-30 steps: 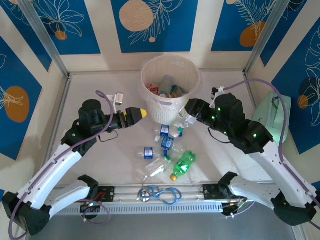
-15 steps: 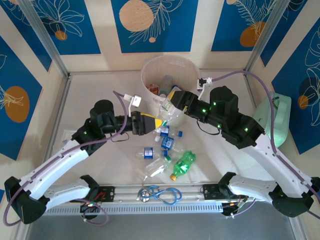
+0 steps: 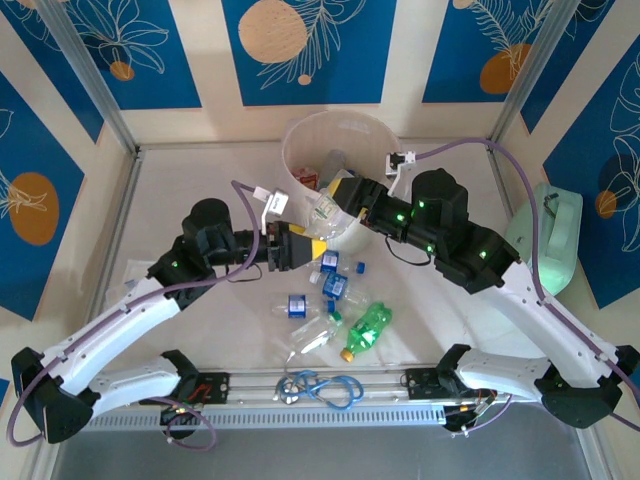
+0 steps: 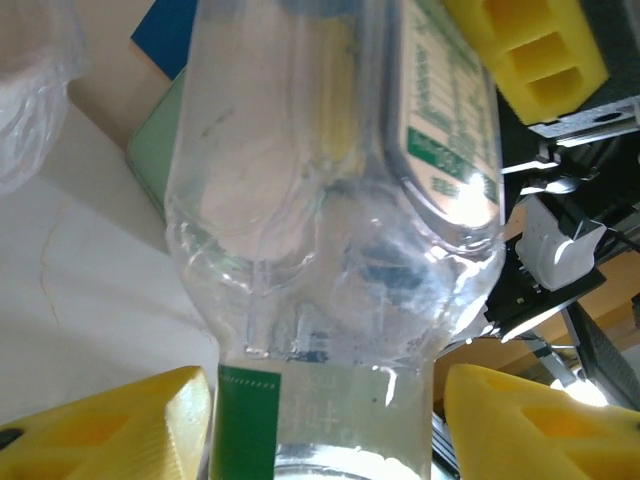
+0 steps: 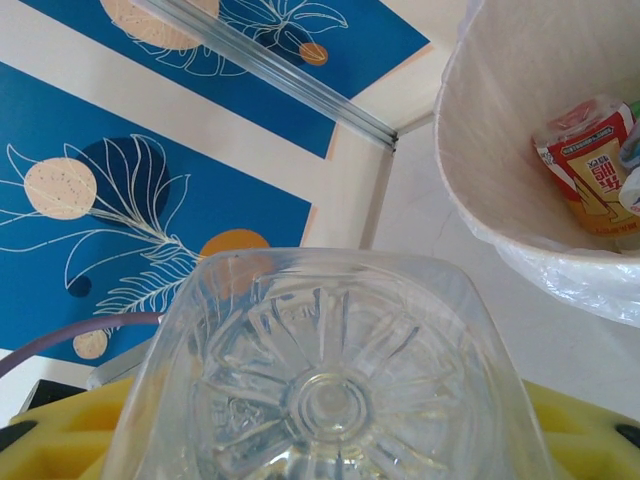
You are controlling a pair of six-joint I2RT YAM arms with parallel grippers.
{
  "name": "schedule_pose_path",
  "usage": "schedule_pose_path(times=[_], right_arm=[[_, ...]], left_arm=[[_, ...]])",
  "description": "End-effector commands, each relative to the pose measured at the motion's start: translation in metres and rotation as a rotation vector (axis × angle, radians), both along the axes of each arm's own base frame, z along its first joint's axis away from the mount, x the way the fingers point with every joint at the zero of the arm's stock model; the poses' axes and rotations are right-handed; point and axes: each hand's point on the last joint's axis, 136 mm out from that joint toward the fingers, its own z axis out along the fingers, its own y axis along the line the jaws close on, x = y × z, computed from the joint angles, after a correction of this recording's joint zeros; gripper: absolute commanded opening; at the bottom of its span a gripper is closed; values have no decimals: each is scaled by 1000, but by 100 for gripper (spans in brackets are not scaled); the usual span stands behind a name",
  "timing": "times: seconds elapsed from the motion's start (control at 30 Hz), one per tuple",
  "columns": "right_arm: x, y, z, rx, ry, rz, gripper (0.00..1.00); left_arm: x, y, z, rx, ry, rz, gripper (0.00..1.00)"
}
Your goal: Put the plastic bottles in the bin
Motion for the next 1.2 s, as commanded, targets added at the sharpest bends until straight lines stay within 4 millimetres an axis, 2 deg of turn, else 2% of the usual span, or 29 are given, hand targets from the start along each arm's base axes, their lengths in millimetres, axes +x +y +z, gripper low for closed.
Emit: schedule_pose_path(times=[0.0,0.13,0.33,0.43,0.53,0.6,0.73,0.83,0.9,1.0,1.17], right_arm=[[-4,1,24,64,-42,14,49],[-5,1,25,64,-43,17,49],[-8,-1,27,60,-42,26,53],[-8,-4,27,57,-30,43,61],[-6,-13,29,43,-16,66,78],[-3,-25,31,32,-6,93,85],[-1,-46,45,97,-1,279,91],[1,-54,36,61,31,383,91],[-1,-52,30,46,49,445,91],[-12,-39,30,69,54,559,93],[-20,-18,22,56,73,623,94]], left_arm=[[-10,-2,12,-45,-48,-52,56],[-8,0,8,-21,-53,-32,45],[-10,2,4,-1,-60,-27,33],[-9,4,0,25,-62,-21,27],[-10,7,-3,46,-64,-19,24],[-11,10,-3,54,-68,-24,23],[-15,17,3,55,-84,-47,17],[-20,17,10,53,-96,-90,12],[-22,16,11,69,-103,-114,10],[-21,15,9,101,-115,-125,7],[-13,14,9,118,-131,-114,3]])
